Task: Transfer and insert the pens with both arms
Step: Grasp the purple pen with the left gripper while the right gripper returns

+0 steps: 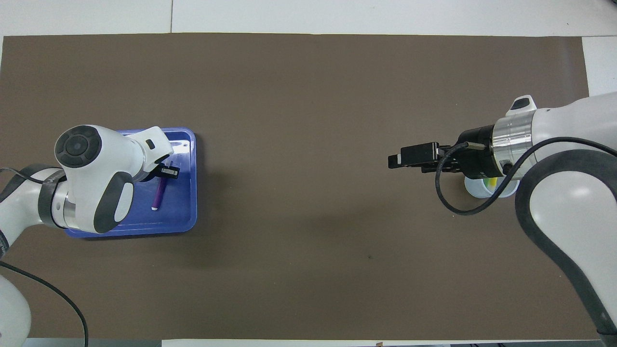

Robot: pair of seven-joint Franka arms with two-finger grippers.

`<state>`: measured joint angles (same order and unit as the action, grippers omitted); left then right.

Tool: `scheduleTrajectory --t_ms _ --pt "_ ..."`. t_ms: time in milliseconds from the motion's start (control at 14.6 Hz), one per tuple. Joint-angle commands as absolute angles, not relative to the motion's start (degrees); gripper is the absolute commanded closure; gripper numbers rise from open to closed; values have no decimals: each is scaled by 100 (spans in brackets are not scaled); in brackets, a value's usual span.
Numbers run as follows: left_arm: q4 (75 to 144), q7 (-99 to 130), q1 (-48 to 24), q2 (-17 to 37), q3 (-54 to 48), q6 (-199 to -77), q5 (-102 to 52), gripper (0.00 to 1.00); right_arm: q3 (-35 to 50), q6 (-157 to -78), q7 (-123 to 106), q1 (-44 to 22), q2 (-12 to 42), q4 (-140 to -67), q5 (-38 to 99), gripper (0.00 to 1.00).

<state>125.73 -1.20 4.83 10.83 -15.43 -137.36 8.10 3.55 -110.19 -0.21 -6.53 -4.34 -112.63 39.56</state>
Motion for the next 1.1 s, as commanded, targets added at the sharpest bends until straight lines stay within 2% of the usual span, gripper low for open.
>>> scheduleTrajectory --t_ms 0,480,1029 --pt "12604 -158 519 1107 -1512 -13764 940 100 360 -11030 377 -782 -527 -11294 4096 0" --pt "12481 -132 545 1116 -1512 -13579 923 100 369 -11048 624 -914 -536 -11303 4096 0" --pt "11919 -150 633 1187 -1538 -12702 844 100 439 -11197 791 -984 -536 -11320 4131 0"
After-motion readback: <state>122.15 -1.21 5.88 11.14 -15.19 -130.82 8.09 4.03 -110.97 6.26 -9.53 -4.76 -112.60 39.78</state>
